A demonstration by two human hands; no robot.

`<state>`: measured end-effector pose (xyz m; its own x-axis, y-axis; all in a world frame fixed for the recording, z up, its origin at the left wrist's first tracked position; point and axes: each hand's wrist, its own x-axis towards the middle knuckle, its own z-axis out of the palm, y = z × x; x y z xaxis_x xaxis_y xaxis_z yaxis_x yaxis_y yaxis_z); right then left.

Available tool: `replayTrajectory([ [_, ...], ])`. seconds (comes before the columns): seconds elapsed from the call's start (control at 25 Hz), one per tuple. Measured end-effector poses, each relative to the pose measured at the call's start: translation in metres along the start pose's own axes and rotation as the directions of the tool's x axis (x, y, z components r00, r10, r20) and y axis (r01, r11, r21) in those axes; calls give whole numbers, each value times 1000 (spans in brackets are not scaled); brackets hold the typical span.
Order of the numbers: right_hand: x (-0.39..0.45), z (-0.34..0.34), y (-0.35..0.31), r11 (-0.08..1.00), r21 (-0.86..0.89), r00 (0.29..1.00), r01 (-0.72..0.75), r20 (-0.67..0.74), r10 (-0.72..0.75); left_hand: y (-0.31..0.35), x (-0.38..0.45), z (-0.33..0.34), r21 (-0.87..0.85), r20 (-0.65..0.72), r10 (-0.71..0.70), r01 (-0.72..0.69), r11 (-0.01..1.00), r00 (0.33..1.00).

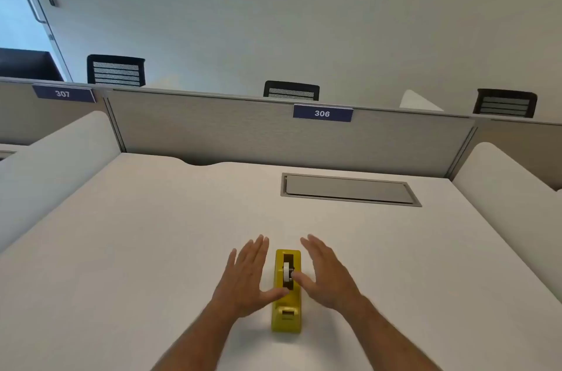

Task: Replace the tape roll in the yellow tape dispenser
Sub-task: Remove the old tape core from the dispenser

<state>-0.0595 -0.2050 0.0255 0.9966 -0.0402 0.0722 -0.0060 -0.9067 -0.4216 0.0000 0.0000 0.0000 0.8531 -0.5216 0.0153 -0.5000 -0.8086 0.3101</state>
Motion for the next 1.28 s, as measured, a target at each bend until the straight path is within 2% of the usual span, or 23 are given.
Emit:
replayTrajectory([
  [0.12, 2, 5, -8, 999, 6, 996, 45, 78, -46, 5, 0, 8, -111, 89, -15, 25, 993, 996],
  [0.28, 7, 9, -15, 999, -13, 992, 48, 114, -46, 12, 2, 14, -216, 116, -32, 57, 975, 993],
  [0.56, 17, 13, -11, 995, -86, 991, 51, 132, -39, 13, 5, 11, -285, 170, -12, 61, 957, 985],
  [0.88, 26, 13, -11, 998, -49, 993, 39, 114, -33, 14, 3, 10, -338, 169, -25, 82, 937, 985],
  [1.28, 28, 7, -7, 990, -48, 986, 132, 114, -126, 12, 5, 14, -353, 173, -55, 115, 928, 983],
])
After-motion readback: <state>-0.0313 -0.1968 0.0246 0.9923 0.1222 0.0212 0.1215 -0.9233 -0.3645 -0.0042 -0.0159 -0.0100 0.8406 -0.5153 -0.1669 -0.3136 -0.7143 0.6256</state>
